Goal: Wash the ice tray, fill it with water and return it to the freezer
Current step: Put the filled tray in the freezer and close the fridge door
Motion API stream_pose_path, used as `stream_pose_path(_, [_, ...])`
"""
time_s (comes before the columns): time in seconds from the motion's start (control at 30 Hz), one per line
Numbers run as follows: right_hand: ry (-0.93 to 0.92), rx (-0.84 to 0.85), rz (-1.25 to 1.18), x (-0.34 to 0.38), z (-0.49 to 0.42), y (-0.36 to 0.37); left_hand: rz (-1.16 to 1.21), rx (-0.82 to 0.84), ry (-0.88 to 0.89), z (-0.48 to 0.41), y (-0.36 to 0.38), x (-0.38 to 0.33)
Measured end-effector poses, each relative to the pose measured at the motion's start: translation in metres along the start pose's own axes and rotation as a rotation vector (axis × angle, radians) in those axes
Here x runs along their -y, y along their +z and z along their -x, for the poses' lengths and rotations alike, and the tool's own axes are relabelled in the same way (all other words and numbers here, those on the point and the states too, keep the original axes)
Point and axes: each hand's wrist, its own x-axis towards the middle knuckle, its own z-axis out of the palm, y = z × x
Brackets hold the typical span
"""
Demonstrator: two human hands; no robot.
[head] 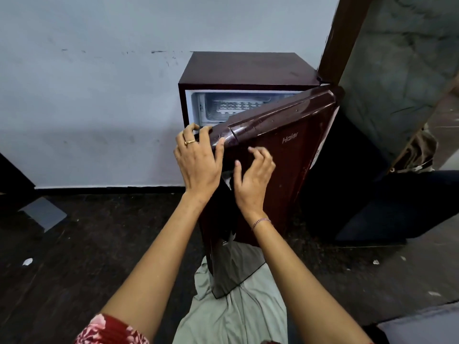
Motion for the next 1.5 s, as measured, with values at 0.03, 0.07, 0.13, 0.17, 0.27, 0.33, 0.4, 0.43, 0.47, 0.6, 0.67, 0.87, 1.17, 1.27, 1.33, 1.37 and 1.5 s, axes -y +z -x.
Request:
stream_pose_path(0.03, [0.053,0.045,-0.033,-0.005,0.007,0.004,-0.003,-0.003,-0.012,-0.003,0.002,0.003])
stream_pose_path(0.07, [0.140,0.123,-0.110,-0.008,0.012,0.008,-0.011,0.000,-0.028,-0.007,0.005,0.006])
stream_pose_path(0.13, [0.358,0.341,-0.314,-0.007,0.015,0.015,-0.021,0.015,-0.058,-0.010,0.012,0.012])
stream_pose_path(0.17, [0.432,0.430,-0.389,-0.006,0.014,0.018,-0.018,0.027,-0.067,-0.010,0.016,0.015])
stream_pose_path(0.27, [0.494,0.574,-0.529,-0.010,0.004,0.028,-0.012,0.081,-0.073,-0.007,0.026,0.024])
stream_pose_path(0.33, [0.479,0.662,-0.572,-0.017,-0.002,0.036,-0.016,0.106,-0.076,-0.003,0.033,0.030])
stream_pose_path(0.4, [0.446,0.779,-0.595,-0.028,-0.001,0.046,0.018,0.101,-0.116,0.004,0.038,0.033])
stream_pose_path(0.43, [0.432,0.828,-0.579,-0.034,0.002,0.053,0.054,0.084,-0.165,0.008,0.043,0.035])
stream_pose_path(0.47, [0.421,0.850,-0.559,-0.038,0.004,0.060,0.100,0.061,-0.236,0.012,0.048,0.037])
stream_pose_path(0.6, [0.400,0.941,-0.431,-0.055,0.005,0.083,0.503,0.084,-0.551,0.016,0.060,0.043])
stream_pose_path(0.67, [0.350,1.017,-0.394,-0.063,0.003,0.086,0.641,0.179,-0.676,0.012,0.066,0.045])
stream_pose_path(0.87, [0.269,1.092,-0.385,-0.078,-0.009,0.107,0.788,0.392,-0.678,0.000,0.083,0.076])
stream_pose_path(1.17, [0.239,0.977,-0.385,-0.077,-0.027,0.147,0.772,0.490,-0.506,-0.027,0.105,0.109])
stream_pose_path(1.27, [0.239,0.941,-0.358,-0.078,-0.031,0.163,0.766,0.486,-0.499,-0.039,0.114,0.120])
stream_pose_path(1.33, [0.241,0.921,-0.347,-0.079,-0.037,0.172,0.773,0.498,-0.491,-0.048,0.121,0.126])
stream_pose_path(1.37, [0.242,0.906,-0.344,-0.079,-0.039,0.176,0.777,0.505,-0.484,-0.052,0.123,0.129])
stream_pose_path(1.5, [0.243,0.851,-0.325,-0.080,-0.046,0.195,0.816,0.531,-0.461,-0.068,0.134,0.138])
